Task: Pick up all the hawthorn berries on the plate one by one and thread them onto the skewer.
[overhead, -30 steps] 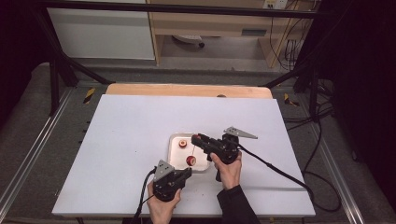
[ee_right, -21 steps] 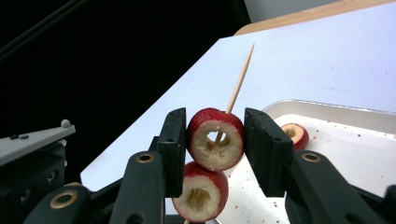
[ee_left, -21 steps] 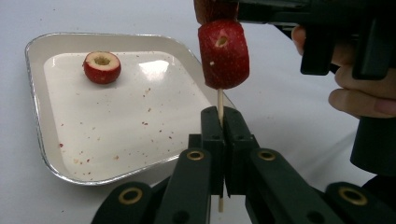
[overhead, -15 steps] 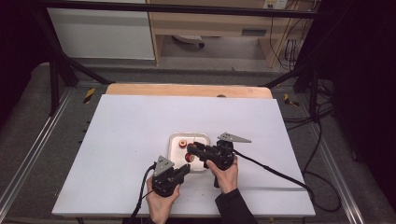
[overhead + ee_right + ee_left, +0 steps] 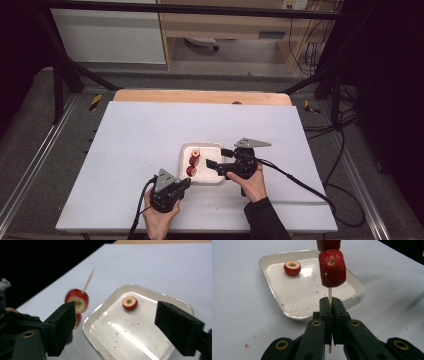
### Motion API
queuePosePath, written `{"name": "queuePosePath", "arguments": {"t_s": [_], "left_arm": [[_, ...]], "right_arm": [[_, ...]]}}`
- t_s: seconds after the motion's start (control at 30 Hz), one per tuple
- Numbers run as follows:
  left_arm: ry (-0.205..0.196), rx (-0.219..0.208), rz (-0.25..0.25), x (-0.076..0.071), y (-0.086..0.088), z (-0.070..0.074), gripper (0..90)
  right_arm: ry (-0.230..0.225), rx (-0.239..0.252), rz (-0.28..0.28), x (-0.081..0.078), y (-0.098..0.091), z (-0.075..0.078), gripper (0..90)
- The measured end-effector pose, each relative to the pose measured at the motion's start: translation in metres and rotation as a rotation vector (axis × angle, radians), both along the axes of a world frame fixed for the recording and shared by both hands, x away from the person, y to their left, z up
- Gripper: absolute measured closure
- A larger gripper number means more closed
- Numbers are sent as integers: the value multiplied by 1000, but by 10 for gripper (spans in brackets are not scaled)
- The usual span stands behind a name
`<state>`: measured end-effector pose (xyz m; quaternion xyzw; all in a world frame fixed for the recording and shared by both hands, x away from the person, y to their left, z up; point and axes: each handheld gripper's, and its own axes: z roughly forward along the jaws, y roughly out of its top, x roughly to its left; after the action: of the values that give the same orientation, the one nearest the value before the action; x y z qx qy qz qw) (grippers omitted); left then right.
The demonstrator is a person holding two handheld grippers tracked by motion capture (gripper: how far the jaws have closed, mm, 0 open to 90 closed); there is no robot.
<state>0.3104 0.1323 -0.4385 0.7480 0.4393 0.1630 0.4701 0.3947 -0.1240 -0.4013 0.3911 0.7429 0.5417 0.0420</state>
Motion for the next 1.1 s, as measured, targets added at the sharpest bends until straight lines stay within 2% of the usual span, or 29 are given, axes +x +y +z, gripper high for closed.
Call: {"name": "queuePosePath", "arguments": {"t_s": [0.3,0.37,0.67,0.9,1.1], "left_arm": [[5,22,-5,-3,19,0,882],[4,23,-8,-3,22,0,882],[10,22,-8,-3,30,-2,882],[11,23,3,-3,37,-3,882],[18,24,3,-2,40,-5,882]], "right_arm": [[13,-220,71,12,-3,-1,83],[16,-256,81,15,-3,0,82],[36,-361,108,28,11,6,85],[47,-453,152,41,27,6,93],[36,-532,194,50,41,4,94]]}}
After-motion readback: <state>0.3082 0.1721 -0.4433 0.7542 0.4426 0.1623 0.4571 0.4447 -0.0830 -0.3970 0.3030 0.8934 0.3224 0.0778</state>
